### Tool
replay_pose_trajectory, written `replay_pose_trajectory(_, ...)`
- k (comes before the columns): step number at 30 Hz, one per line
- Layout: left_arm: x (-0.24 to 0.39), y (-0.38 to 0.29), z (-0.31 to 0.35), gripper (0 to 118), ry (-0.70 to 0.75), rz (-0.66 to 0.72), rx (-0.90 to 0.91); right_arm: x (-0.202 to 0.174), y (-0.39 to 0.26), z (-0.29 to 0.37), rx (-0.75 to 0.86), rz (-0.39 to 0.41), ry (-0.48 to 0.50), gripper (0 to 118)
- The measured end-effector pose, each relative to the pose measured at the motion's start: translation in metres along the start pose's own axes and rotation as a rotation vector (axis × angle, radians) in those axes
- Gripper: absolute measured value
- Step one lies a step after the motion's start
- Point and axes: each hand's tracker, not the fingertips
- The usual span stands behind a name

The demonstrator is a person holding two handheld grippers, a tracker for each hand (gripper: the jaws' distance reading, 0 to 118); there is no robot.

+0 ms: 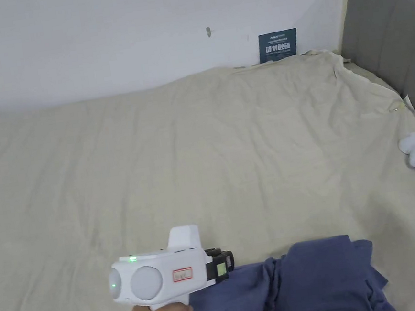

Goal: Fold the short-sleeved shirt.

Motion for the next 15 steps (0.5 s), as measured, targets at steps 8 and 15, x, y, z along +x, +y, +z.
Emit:
replay_pose_trajectory(8,-0.090,-0.013,0.022,12,0.057,0.138,-0.113,-0.017,0.000,-0.006,-0.009,0.013,0.034,0)
replay_pose_trajectory(15,-0.133,-0.041,0.008,99,0.019,0.233,-0.112,-0.025,-0.005,-0.011,-0.032,0.026,0.042,0)
